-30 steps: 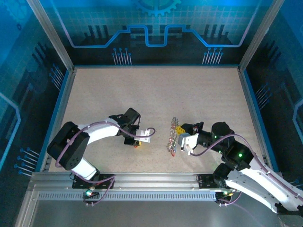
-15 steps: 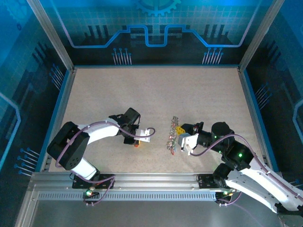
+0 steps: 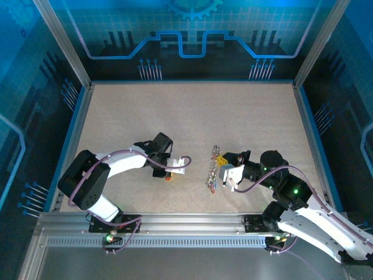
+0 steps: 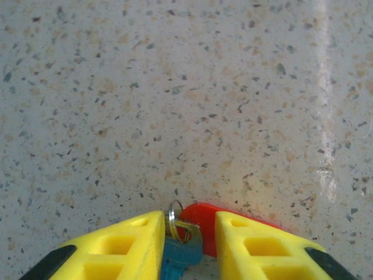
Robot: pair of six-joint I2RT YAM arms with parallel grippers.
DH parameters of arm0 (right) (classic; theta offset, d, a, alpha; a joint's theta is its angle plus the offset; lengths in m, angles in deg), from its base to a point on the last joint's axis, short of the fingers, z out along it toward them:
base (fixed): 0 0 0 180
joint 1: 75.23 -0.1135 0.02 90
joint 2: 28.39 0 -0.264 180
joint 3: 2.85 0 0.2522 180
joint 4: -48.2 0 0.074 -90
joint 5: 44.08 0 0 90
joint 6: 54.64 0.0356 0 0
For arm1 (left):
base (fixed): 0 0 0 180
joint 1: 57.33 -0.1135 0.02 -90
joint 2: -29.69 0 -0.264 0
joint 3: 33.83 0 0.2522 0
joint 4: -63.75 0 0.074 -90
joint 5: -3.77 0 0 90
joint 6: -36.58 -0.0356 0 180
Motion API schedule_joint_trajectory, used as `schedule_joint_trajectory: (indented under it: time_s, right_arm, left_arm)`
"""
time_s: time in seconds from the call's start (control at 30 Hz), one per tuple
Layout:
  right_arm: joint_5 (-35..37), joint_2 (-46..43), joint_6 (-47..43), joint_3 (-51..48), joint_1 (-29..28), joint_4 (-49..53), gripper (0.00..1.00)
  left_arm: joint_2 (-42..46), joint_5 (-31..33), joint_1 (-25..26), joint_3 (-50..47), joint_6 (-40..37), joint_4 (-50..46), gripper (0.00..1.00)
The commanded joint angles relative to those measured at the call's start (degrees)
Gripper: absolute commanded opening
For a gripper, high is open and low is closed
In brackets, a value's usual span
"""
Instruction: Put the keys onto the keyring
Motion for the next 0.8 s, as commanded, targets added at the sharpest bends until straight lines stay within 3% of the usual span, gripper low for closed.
schedule_joint_trajectory:
  time_s: [0.0, 0.57, 0.77]
  right_arm:
    - [-0.05, -1.05, 0.31, 1.24, -0.88, -1.76, 0.0]
    - [-0.36, -1.03, 0.62, 1.17, -0.9, -1.76, 0.0]
    - [-0.34, -0.89, 0.59, 1.35, -0.9, -1.63, 0.0]
  left_arm:
    - [0.59, -2.73, -1.45, 2.91, 3.46, -1.05, 0.34]
    - [-1.39, -6.2, -2.43, 4.69, 3.15, -6.37, 0.35]
    - [-3.15, -5.47, -2.33, 5.32, 3.07, -7.42, 0.31]
